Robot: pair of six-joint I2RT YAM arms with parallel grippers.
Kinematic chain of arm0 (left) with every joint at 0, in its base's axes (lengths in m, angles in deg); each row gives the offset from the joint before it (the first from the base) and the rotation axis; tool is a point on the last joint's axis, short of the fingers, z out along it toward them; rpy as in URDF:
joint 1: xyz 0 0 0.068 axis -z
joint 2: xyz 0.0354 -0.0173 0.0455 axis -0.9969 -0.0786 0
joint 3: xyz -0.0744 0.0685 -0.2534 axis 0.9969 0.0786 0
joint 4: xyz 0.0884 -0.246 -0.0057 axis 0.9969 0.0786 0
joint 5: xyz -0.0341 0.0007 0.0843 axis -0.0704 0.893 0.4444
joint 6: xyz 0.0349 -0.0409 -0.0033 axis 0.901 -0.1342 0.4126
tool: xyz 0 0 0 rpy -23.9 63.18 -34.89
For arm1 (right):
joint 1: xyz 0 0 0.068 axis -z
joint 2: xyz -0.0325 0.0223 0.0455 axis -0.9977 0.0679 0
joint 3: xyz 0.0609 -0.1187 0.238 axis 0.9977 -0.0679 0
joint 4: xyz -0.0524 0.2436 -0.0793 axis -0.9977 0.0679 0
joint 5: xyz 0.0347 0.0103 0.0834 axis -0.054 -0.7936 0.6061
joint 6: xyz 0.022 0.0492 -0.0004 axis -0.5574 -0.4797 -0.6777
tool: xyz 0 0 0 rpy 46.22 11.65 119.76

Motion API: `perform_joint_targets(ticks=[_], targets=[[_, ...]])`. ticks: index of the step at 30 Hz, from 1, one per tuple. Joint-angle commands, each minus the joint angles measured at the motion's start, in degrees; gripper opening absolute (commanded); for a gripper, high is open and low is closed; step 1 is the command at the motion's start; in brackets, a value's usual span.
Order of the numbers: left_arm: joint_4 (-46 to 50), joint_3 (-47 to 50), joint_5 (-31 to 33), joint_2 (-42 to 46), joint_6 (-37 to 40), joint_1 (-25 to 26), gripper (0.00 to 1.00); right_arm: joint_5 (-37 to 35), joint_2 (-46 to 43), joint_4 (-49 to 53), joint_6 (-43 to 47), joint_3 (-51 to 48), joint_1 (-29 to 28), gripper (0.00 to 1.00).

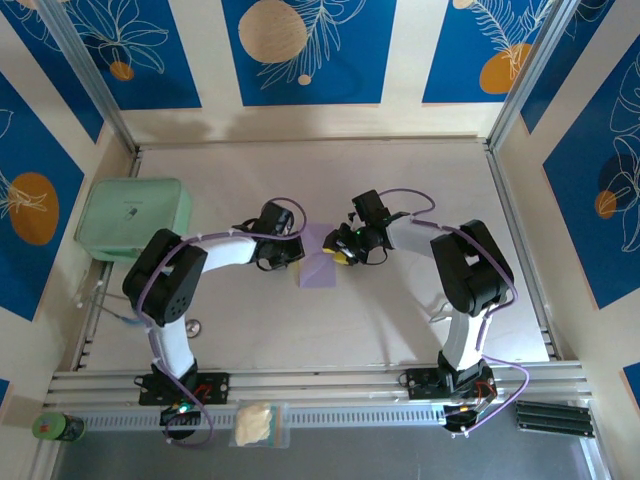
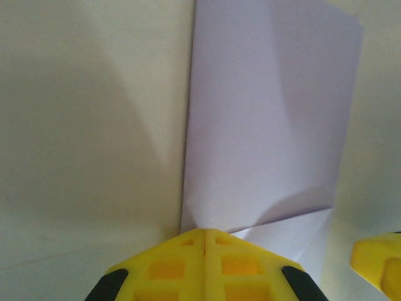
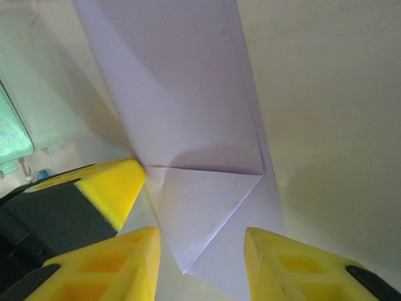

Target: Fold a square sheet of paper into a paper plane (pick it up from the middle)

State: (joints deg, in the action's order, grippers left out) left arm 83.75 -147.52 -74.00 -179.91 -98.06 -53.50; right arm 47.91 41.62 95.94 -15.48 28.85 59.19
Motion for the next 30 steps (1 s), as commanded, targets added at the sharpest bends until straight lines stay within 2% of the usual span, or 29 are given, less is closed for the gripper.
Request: perform_joint_targets(ticks=[1,16,24,30], targets=[[-0.6,-0.4,0.3,-1.7,-1.2,-0.4,0.05,-0.3,1.1,0.9,-1.2,0.4,-0.2,0.40],[1.0,1.3,2.5,-1.7,-3.4,-0.4,0.03,-0.6,3.5,2.0,-0.9,1.9,-1.6,0.38],[0.9,1.5,2.2,-1.6,-3.5,-0.4,0.03,0.1,4.1,1.6,-1.0,2.5,-1.9,0.31],[1.1,1.4,2.2,-1.5,-3.6,-0.4,0.03,0.8,3.5,0.5,-0.6,2.3,-1.8,0.30]])
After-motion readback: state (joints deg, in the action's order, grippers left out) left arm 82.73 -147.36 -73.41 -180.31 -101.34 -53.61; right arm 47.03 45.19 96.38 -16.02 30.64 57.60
